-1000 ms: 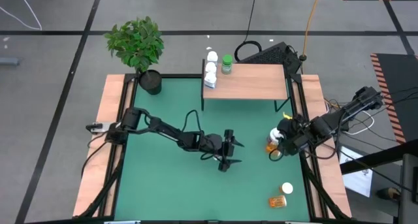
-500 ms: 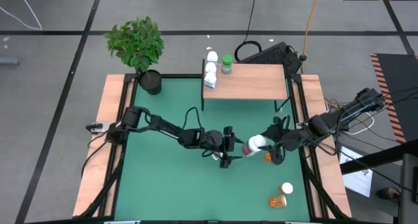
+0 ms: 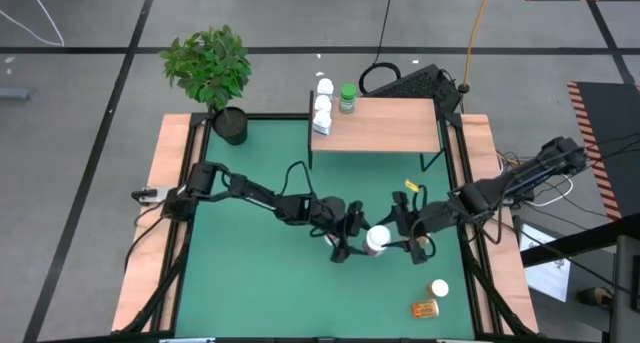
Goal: Pick and place medicine bottles onto shelf by color
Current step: Put the white and violet pill bottle on the shelf
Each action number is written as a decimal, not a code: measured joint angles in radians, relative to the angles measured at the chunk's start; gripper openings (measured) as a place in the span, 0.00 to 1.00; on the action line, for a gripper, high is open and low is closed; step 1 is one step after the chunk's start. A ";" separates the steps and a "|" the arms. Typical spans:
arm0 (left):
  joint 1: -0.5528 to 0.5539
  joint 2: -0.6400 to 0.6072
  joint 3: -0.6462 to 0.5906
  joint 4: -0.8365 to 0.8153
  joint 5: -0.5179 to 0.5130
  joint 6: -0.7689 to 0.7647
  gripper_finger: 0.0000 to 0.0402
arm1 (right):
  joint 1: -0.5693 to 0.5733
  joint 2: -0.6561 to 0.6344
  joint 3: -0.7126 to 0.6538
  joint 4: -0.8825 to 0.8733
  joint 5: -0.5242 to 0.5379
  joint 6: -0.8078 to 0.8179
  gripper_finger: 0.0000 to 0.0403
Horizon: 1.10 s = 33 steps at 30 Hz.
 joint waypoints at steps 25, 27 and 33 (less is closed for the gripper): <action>-0.005 0.000 -0.001 0.016 -0.037 -0.002 0.85 | -0.036 0.031 0.000 0.037 -0.017 -0.135 0.56; -0.005 0.000 -0.001 0.019 -0.038 0.013 0.90 | -0.034 0.032 0.000 0.039 -0.010 -0.167 0.56; -0.006 0.000 0.000 0.027 -0.007 0.040 0.97 | -0.033 0.033 0.000 0.077 -0.017 -0.232 0.56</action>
